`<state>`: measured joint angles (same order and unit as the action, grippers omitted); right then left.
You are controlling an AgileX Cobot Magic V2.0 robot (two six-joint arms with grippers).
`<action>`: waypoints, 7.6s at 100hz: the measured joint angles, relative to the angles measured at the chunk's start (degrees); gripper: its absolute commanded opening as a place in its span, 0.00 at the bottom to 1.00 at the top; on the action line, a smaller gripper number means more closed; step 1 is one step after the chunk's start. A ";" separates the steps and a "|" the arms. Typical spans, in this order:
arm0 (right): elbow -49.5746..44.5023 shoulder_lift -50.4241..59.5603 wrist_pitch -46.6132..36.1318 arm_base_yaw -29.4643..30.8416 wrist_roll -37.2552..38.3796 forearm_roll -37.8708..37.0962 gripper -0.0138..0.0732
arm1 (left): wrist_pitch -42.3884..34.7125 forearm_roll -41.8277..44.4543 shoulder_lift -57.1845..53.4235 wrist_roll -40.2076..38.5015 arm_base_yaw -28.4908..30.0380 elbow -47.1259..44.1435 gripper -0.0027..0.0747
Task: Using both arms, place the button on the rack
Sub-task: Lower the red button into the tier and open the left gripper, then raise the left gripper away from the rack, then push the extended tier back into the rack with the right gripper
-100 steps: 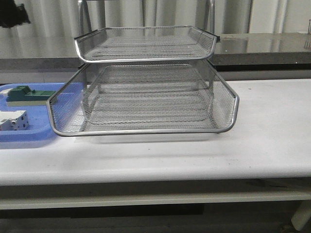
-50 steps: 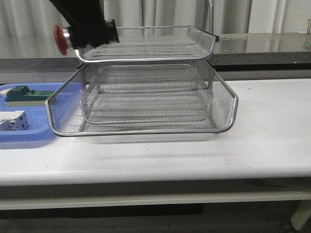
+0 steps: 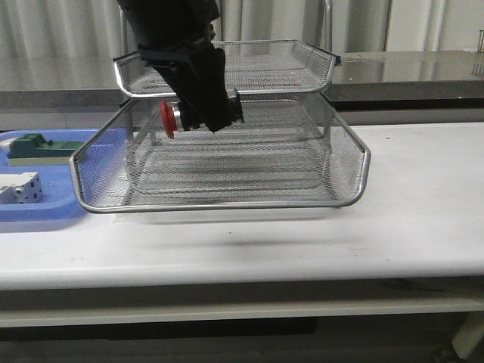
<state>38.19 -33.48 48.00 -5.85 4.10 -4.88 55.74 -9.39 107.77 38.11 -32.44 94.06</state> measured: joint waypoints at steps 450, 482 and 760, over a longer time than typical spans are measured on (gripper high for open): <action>0.00 -2.75 -1.96 0.00 -0.48 7.32 0.08 | -50.77 -8.03 -93.29 -20.77 26.58 -81.06 0.04; 0.00 -16.52 -2.87 0.00 -11.99 23.58 0.08 | -50.77 -8.03 -93.29 -20.77 26.58 -81.06 0.04; 33.96 -73.76 -23.67 -23.50 -21.97 21.86 0.09 | -50.82 -8.03 -93.38 -20.77 26.58 -81.06 0.04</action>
<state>72.16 -107.25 24.33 -29.36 -17.87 16.98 4.91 -17.42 14.38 17.33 -5.86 13.01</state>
